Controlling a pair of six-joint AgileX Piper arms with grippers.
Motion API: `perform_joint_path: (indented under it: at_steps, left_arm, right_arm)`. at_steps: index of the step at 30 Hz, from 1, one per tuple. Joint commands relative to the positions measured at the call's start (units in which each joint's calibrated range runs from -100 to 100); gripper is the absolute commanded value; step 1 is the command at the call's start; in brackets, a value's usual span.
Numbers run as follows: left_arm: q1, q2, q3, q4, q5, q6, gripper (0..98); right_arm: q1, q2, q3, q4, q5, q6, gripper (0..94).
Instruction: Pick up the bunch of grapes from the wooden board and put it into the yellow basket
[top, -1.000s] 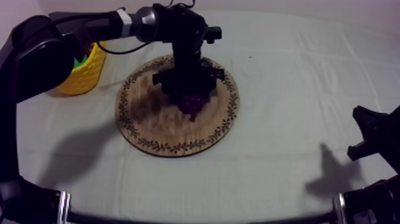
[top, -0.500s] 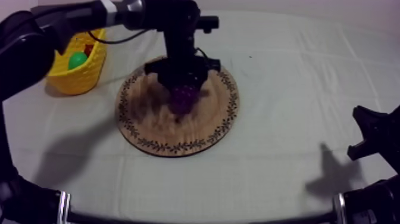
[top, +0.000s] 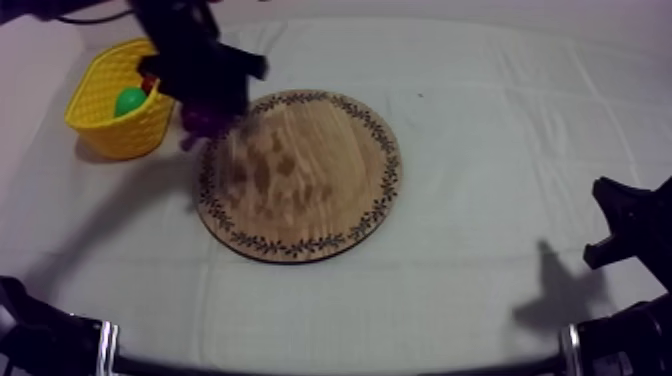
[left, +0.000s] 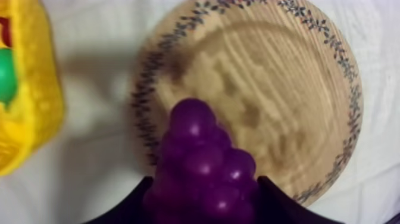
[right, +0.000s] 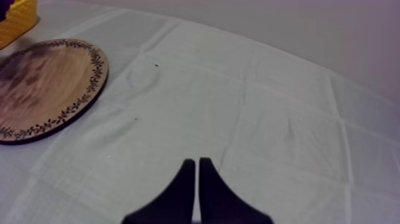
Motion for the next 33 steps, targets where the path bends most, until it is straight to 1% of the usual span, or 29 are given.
perform_joint_path:
  at_steps: [1,4,6,8,10,16,22,25,29,33]
  left_arm:
    - [-4.3,-11.2,6.81,0.34,-2.11,-6.9,23.9]
    - [-8.7,-15.53,9.4,0.65,-5.65,-11.05,23.1]
    - [-11.37,-16.85,9.53,0.72,-7.7,-13.16,22.9]
    - [-13.64,-16.91,8.26,0.75,-9.23,-14.57,22.7]
    - [-15.58,-15.93,5.85,0.76,-10.58,-15.28,22.4]
    - [-19.84,-8.56,-5.05,0.57,-14.1,-15.41,22.0]
    - [-22.59,2.25,-16.1,0.2,-18.01,-15.28,21.8]
    - [-23.22,7.31,-18.43,-0.96,-21.35,-14.59,21.5]
    - [-23.49,12.34,-17.01,-2.96,-26.09,-13.19,21.1]
    - [-23.64,15.49,-13.87,-3.76,-29.12,-12.54,21.1]
  right_arm:
    - [-0.02,-0.01,-0.03,0.01,-0.03,0.02,0.4]
    - [-0.02,-0.01,-0.03,0.01,-0.03,0.02,0.4]
    - [-0.02,-0.01,-0.03,0.01,-0.03,0.02,0.4]
    - [-0.02,-0.01,-0.03,0.01,-0.03,0.02,0.4]
    - [-0.02,-0.01,-0.03,0.01,-0.03,0.02,0.4]
    - [-0.02,-0.01,-0.03,0.01,-0.03,0.02,0.4]
    - [-0.02,-0.01,-0.03,0.01,-0.03,0.0,0.4]
    - [-0.02,-0.01,-0.03,0.01,-0.03,0.01,0.4]
    - [-0.02,-0.01,-0.03,0.01,-0.03,0.0,0.4]
    - [-0.02,-0.01,-0.03,0.01,-0.03,0.02,0.4]
